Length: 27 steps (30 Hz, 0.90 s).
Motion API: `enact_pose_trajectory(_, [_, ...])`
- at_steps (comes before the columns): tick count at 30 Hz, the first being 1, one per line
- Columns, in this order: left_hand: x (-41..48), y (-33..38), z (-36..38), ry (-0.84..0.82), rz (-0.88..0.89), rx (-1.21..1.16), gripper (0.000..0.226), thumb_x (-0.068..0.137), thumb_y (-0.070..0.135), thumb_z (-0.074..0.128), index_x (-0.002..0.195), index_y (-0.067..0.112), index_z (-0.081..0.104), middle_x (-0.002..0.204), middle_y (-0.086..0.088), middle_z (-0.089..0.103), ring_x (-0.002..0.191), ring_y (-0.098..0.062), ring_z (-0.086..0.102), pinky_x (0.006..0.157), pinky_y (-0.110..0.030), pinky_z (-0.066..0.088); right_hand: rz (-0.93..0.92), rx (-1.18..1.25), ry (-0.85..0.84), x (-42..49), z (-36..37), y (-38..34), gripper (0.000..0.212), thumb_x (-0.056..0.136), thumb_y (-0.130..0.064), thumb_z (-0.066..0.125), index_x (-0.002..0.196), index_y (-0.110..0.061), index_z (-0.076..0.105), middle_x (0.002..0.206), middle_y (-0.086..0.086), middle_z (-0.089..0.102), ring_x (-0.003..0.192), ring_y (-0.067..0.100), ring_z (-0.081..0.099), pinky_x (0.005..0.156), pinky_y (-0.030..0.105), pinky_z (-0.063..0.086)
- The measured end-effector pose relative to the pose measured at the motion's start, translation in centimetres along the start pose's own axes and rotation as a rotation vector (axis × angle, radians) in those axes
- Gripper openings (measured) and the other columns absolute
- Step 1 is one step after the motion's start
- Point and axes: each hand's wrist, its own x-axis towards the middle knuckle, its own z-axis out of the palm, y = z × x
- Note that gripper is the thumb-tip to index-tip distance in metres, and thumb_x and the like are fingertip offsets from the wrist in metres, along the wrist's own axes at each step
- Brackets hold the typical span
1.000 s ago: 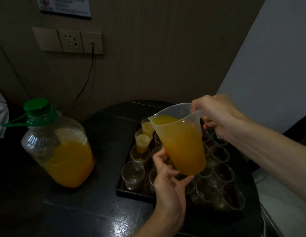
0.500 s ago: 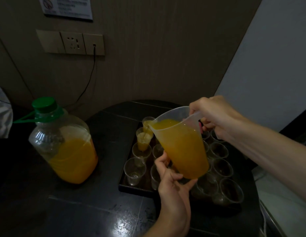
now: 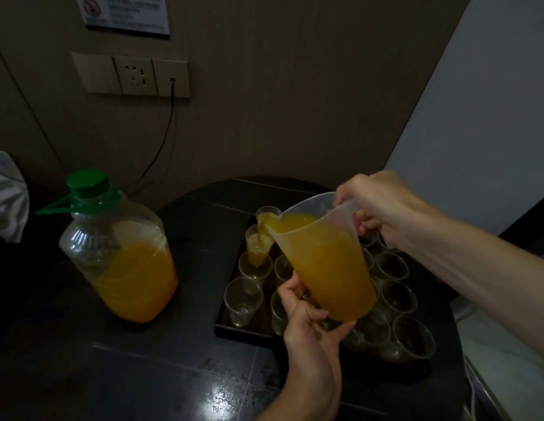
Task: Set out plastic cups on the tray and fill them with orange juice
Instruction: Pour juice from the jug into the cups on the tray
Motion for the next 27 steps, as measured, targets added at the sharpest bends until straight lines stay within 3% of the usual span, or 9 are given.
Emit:
enact_pose_trajectory(2, [0.00, 0.02, -0.03, -0.013, -0.005, 0.000, 0.065, 0.064, 0.010, 0.044, 0.126, 0.023, 0.053, 0.126, 0.000, 0.057, 0.110, -0.024, 0.057, 0.100, -0.071, 0.044, -0.002, -0.004, -0.006, -0.02, 0.01, -0.11, 0.014, 0.084, -0.010, 0.069, 0.094, -0.011, 0.059, 0.072, 0.008, 0.053, 0.051, 0.014, 0.049, 0.040, 0.021, 0.036])
enact_pose_trajectory(7, [0.04, -0.02, 0.00, -0.006, -0.005, 0.002, 0.053, 0.081, 0.000, 0.037, 0.125, 0.023, 0.053, 0.124, 0.002, 0.057, 0.108, -0.022, 0.056, 0.101, -0.071, 0.044, 0.014, -0.018, -0.008, -0.02, -0.01, -0.48, 0.013, 0.085, -0.011, 0.070, 0.094, -0.010, 0.060, 0.075, 0.008, 0.053, 0.057, 0.014, 0.049, 0.045, 0.021, 0.039])
enact_pose_trajectory(12, [0.09, -0.09, -0.12, -0.021, -0.003, -0.004, 0.064, 0.062, 0.012, 0.045, 0.124, 0.025, 0.054, 0.126, 0.004, 0.058, 0.110, -0.023, 0.056, 0.101, -0.071, 0.044, 0.004, -0.014, -0.007, 0.11, 0.01, -0.40, 0.015, 0.084, -0.012, 0.069, 0.097, -0.010, 0.063, 0.069, 0.005, 0.049, 0.048, 0.011, 0.043, 0.037, 0.020, 0.033])
enact_pose_trajectory(17, [0.10, -0.25, -0.06, -0.017, 0.010, 0.015, 0.051, 0.084, 0.000, 0.034, 0.126, 0.023, 0.052, 0.127, 0.005, 0.056, 0.110, -0.022, 0.056, 0.100, -0.070, 0.046, 0.016, 0.011, -0.001, 0.33, -0.04, -0.18, 0.019, 0.084, -0.011, 0.070, 0.101, -0.008, 0.062, 0.066, 0.005, 0.048, 0.044, 0.010, 0.040, 0.036, 0.019, 0.033])
enact_pose_trajectory(27, [0.03, -0.44, 0.39, -0.013, -0.012, -0.023, 0.050, 0.086, -0.001, 0.033, 0.124, 0.023, 0.054, 0.127, 0.003, 0.056, 0.107, -0.022, 0.057, 0.098, -0.069, 0.047, -0.002, 0.005, -0.007, 0.30, -0.47, -0.32, 0.012, 0.084, -0.010, 0.070, 0.092, -0.009, 0.062, 0.065, 0.005, 0.046, 0.037, 0.009, 0.039, 0.033, 0.019, 0.032])
